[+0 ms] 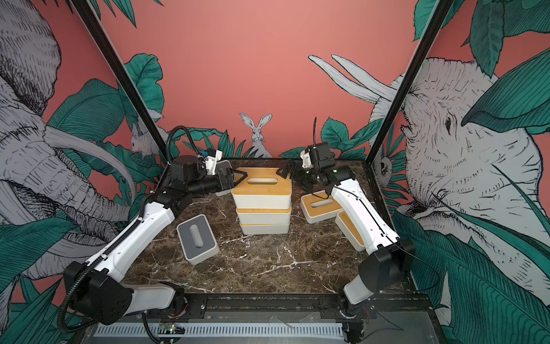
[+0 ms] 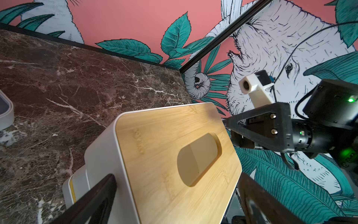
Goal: Stack the tissue boxes
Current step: Adjust the tissue box on the tissue box.
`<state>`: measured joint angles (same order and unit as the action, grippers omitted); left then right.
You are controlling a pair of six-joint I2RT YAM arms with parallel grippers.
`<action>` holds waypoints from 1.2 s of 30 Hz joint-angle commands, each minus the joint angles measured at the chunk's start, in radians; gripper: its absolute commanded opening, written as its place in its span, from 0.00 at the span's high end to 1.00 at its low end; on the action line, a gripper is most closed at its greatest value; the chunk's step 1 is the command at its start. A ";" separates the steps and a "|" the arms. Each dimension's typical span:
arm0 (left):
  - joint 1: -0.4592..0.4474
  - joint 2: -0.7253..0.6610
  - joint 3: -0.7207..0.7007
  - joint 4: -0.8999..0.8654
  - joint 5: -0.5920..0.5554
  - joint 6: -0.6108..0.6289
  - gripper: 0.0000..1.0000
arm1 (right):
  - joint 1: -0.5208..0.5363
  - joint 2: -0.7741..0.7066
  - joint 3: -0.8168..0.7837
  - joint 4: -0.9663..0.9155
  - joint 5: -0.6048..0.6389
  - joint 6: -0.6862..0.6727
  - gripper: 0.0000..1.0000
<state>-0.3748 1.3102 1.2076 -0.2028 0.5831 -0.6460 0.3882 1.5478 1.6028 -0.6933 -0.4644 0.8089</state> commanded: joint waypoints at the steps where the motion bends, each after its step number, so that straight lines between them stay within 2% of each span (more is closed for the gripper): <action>1: -0.011 -0.032 0.003 0.016 0.011 -0.021 0.01 | 0.008 -0.051 -0.003 0.061 -0.018 0.019 0.01; 36: -0.046 -0.081 -0.077 0.081 -0.012 -0.099 0.01 | 0.049 -0.083 -0.058 0.085 -0.011 0.065 0.01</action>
<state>-0.4019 1.2591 1.1416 -0.1612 0.5549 -0.7300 0.4255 1.4929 1.5543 -0.6403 -0.4706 0.8688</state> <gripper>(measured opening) 0.994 0.992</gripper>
